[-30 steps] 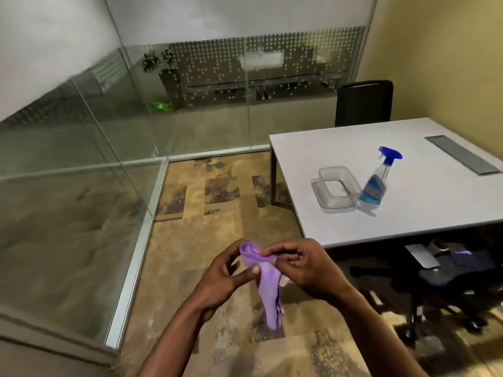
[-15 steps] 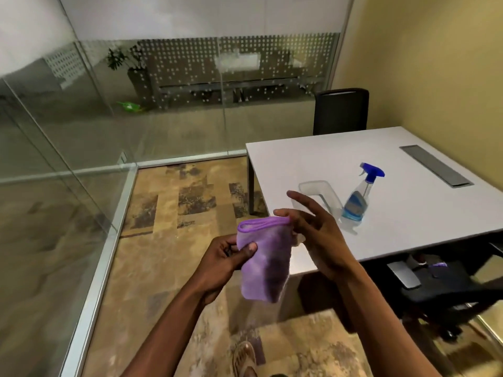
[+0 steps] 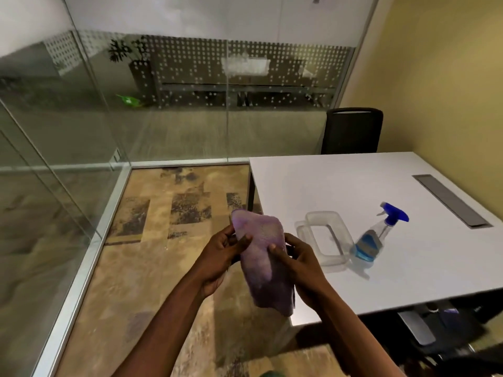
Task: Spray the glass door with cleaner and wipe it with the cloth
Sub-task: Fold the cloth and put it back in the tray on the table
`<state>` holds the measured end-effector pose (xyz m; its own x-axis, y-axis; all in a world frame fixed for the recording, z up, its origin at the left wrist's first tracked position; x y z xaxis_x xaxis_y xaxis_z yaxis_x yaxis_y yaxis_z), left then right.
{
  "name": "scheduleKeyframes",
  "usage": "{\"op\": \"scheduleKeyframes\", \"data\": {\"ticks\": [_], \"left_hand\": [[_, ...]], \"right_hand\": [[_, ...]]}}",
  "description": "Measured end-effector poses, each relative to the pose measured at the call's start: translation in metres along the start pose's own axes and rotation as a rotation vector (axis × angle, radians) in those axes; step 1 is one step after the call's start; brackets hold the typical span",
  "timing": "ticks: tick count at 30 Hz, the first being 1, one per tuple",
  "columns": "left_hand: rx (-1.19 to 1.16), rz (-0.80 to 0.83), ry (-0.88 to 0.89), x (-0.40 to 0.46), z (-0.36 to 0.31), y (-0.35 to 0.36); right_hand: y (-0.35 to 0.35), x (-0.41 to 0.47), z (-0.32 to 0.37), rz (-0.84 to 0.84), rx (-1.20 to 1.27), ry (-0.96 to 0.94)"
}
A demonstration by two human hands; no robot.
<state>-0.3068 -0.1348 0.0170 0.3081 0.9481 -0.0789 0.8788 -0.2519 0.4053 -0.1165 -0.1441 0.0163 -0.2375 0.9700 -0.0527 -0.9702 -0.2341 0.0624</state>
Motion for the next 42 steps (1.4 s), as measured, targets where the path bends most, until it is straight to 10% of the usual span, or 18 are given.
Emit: {"op": "scheduleKeyframes", "data": {"ticks": [16,25,35,42], "left_hand": [[0.471,-0.33,-0.123,0.048,0.06,-0.011],[0.475,-0.51,-0.118,0.104,0.083,0.046],[1.058,-0.449,-0.127,0.183,0.086,0.13],[0.897,-0.447,-0.1,0.222,0.103,0.152]], "right_hand": [[-0.053,0.062,-0.041,0.091,-0.036,0.308],[-0.142,0.084,-0.048,0.004,-0.157,0.186],[-0.248,0.106,-0.04,0.074,-0.63,-0.1],[-0.307,0.135,-0.049,0.058,-0.53,-0.053]]}}
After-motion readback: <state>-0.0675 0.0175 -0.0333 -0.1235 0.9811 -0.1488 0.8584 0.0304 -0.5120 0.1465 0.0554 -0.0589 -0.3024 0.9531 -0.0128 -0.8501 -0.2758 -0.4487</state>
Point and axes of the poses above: each hand's wrist, its own x-axis towards the middle knuckle, its own y-axis out of the palm, z = x × y, the point moved 3 cm from there along x, towards the middle knuckle, and after that the axes turned 5 degrees about z, right-handed, at the moved point
